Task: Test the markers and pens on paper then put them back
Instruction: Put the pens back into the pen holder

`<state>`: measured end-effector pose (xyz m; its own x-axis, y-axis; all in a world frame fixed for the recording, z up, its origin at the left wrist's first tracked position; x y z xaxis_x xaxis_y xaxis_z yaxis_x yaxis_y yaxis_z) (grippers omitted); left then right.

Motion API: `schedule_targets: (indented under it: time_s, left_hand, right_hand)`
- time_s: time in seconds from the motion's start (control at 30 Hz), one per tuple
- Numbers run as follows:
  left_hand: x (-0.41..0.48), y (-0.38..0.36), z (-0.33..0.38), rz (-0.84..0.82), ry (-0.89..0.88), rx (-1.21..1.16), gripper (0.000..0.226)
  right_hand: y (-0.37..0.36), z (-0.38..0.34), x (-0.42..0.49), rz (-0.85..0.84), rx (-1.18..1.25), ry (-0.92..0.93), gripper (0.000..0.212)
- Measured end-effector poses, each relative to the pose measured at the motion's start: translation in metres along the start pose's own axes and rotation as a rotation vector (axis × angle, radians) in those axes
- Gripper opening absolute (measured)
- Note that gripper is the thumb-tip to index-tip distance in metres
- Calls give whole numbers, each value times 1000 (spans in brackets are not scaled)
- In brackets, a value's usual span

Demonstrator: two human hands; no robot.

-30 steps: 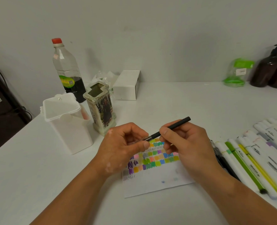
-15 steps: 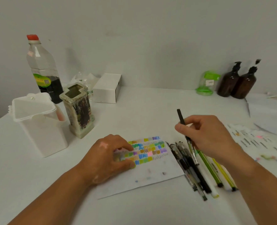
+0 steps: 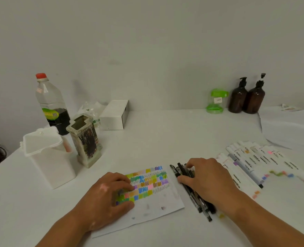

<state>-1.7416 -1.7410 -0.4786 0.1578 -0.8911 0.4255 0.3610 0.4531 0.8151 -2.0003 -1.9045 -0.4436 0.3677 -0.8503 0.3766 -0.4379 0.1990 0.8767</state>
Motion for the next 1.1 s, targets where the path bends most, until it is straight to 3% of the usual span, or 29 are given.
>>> schedule_targets:
  time_s: [0.3,0.4,0.53,0.73,0.9,1.1]
  left_hand:
    - [-18,22,20,-1,95,82,39]
    - [8,48,29,120,194,151,28]
    - [79,99,25,266,179,385,37]
    - [158,114,-21,-3,446,963,64]
    - [166,96,-66,-91,718,955,67]
    - [166,92,-66,-8,690,846,64]
  right_hand:
    - [-8,-24,1,45,195,87,26]
    - [-14,-28,-4,78,217,130,18]
    - [-20,-37,-12,45,192,202,20]
    - [-24,-43,-15,6,227,223,28]
    - [-27,-38,-15,-6,310,203,30]
    - [-26,-28,-12,-10,337,167,28]
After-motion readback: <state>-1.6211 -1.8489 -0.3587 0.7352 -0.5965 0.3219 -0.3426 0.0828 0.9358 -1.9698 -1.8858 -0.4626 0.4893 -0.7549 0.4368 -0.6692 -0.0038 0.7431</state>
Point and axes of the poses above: each hand's wrist, its own x-axis towards the middle knuckle, its own y-axis out of the back of the hand, z = x × y, the point moved 2 cm from there along x, towards the middle knuckle, and after that the axes turned 14 degrees about z, right-handed, at the moved point
